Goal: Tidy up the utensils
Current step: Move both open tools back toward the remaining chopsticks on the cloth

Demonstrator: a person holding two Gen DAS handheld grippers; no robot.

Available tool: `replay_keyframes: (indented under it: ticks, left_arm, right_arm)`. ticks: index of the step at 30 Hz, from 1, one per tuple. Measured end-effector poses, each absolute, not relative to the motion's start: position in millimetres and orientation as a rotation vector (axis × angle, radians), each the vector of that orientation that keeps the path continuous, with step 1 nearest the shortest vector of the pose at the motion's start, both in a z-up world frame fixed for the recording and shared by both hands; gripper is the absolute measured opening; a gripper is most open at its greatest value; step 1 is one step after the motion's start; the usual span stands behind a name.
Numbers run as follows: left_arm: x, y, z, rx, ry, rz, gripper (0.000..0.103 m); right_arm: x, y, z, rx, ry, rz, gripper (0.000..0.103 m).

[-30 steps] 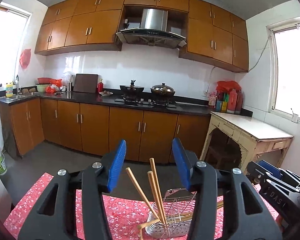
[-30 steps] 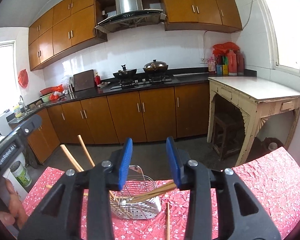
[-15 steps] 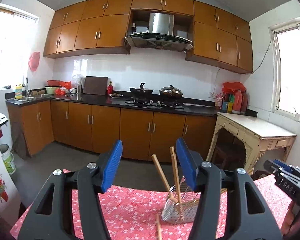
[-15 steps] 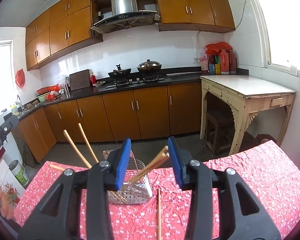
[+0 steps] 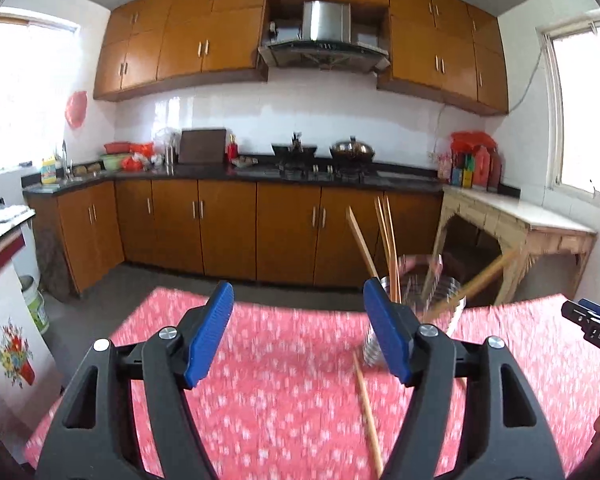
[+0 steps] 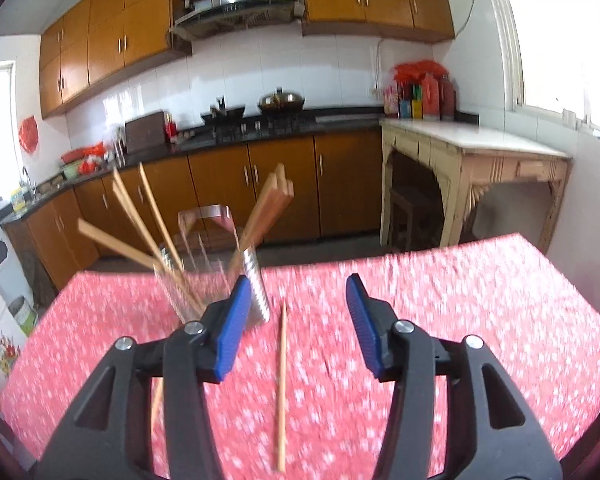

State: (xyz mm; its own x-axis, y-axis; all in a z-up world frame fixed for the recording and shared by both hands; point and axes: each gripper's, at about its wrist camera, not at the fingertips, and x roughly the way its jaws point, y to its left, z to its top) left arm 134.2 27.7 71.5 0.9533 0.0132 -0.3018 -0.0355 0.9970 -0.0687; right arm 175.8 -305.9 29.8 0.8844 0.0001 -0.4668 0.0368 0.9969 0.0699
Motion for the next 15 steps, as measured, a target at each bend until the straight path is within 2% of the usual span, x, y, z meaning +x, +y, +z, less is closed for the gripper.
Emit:
replay_keyframes:
  ticks: [5,10,15]
  left_arm:
    - [123.8,19.6,25.0,-0.084,0.388,-0.020,0.074]
    - [124.0,-2.4,-19.6,-0.052,0.503,-0.062,0.074]
    - [126.2,-17.2,-46.8,-0.041,0.596,-0.097,0.074]
  right_arm:
    - [167.6,-299.1,-30.3,0.077,0.614,0.015,0.048]
    - [165.1,-284.8,-79.8,0.058,0.724,0.051,0.042]
    - [169.2,-276.6,-106.4,0.042,0.796,0.053,0.035]
